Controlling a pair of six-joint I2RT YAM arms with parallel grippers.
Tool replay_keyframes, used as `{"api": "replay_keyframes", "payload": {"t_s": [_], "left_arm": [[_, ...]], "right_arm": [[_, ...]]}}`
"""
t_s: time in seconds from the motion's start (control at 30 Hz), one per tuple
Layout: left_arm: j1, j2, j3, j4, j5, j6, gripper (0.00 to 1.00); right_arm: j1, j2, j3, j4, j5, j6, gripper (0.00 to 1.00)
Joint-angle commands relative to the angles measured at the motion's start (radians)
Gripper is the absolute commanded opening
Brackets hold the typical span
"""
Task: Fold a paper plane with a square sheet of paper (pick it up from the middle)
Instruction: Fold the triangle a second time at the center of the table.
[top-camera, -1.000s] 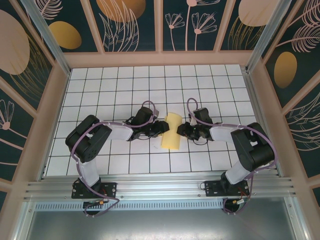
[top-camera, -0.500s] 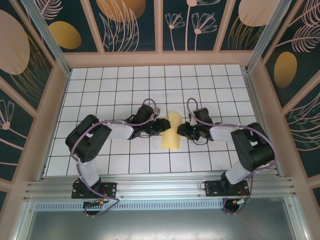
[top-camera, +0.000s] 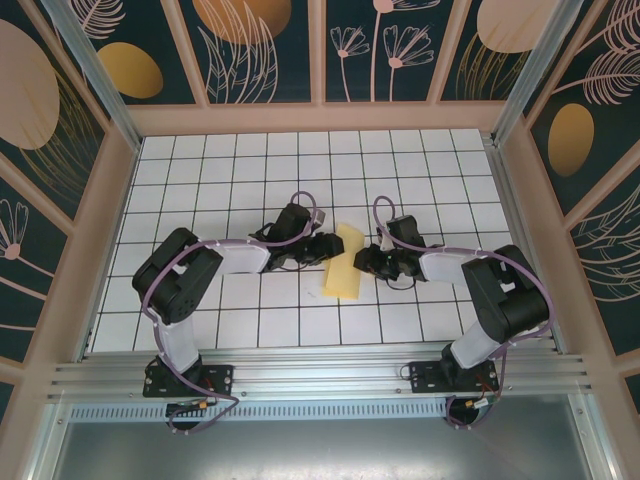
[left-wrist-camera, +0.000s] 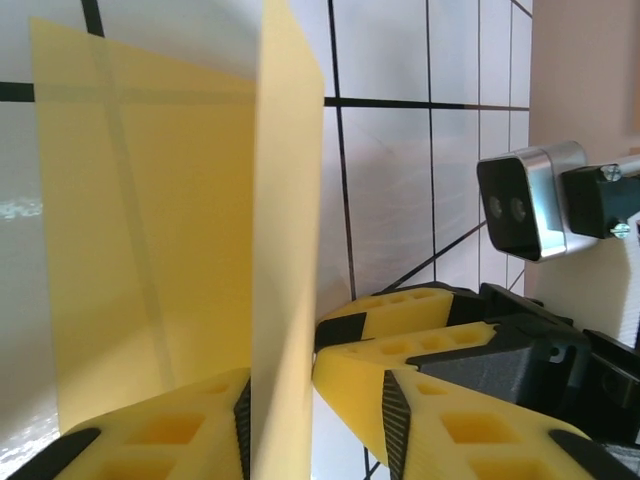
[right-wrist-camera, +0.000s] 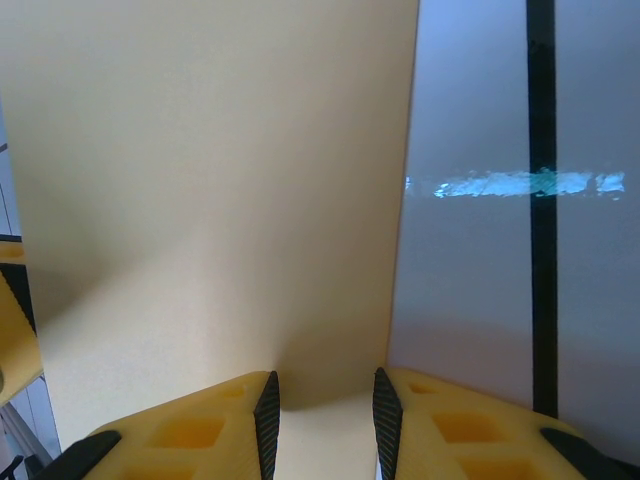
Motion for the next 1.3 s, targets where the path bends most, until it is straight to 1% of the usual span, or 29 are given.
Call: {"api": "replay_keyframes", "payload": {"t_s": [0.0,0.07,0.17,0.23,0.3,0.4,0.47,0.6,0.67,0.77,0.83,0.9,1.0,1.07,1.17,1.27], "left_arm": [[0.008,0.033,0.023,-0.019,0.019,0.013,0.3],[0.008,0.034,0.017,-0.009,0.02,0.004,0.24],[0.007,0.026,0.009,0.001,0.014,-0.004,0.12],[0.008,0.016,0.0,0.007,0.004,-0.014,0.04],[0.008,0.0,-0.013,0.009,-0.004,-0.025,0.0],[0.007,-0.028,-0.04,0.01,-0.019,-0.047,0.0],[0.008,-0.039,-0.047,0.007,-0.02,-0.056,0.0],[0.008,-0.038,-0.044,0.002,-0.022,-0.074,0.0],[0.008,-0.034,-0.039,-0.004,-0.017,-0.075,0.0],[0.008,-0.035,-0.036,-0.014,-0.016,-0.073,0.0],[0.008,-0.034,-0.033,-0.018,-0.017,-0.072,0.0],[0.008,-0.035,-0.034,-0.023,-0.018,-0.071,0.0],[0.008,-0.033,-0.036,-0.023,-0.015,-0.072,0.0],[0.008,-0.032,-0.034,-0.026,-0.013,-0.07,0.0],[0.007,-0.029,-0.034,-0.025,-0.01,-0.073,0.0],[0.008,-0.023,-0.024,-0.033,-0.008,-0.068,0.0]], "right_arm": [[-0.014,-0.005,0.013,-0.03,0.017,-0.03,0.36],[-0.012,-0.013,0.015,-0.026,0.018,-0.039,0.36],[-0.011,-0.048,0.021,-0.036,0.023,-0.057,0.37],[-0.011,-0.104,0.0,-0.029,0.04,-0.062,0.39],[-0.009,-0.169,-0.026,-0.018,0.062,-0.061,0.41],[0.012,-0.273,-0.063,-0.022,0.089,-0.091,0.43],[0.054,-0.334,-0.084,-0.033,0.127,-0.123,0.44],[0.211,-0.452,-0.128,-0.027,0.287,-0.172,0.47],[0.293,-0.484,-0.138,-0.039,0.372,-0.198,0.51],[0.417,-0.473,-0.122,-0.068,0.477,-0.259,0.55],[0.52,-0.433,-0.099,-0.073,0.572,-0.296,0.56],[0.594,-0.385,-0.073,-0.078,0.651,-0.313,0.58],[0.649,-0.317,-0.036,-0.097,0.724,-0.321,0.6],[0.668,-0.28,-0.018,-0.102,0.77,-0.321,0.61],[0.677,-0.231,0.009,-0.107,0.801,-0.328,0.61],[0.677,-0.195,0.036,-0.126,0.829,-0.335,0.58]]}}
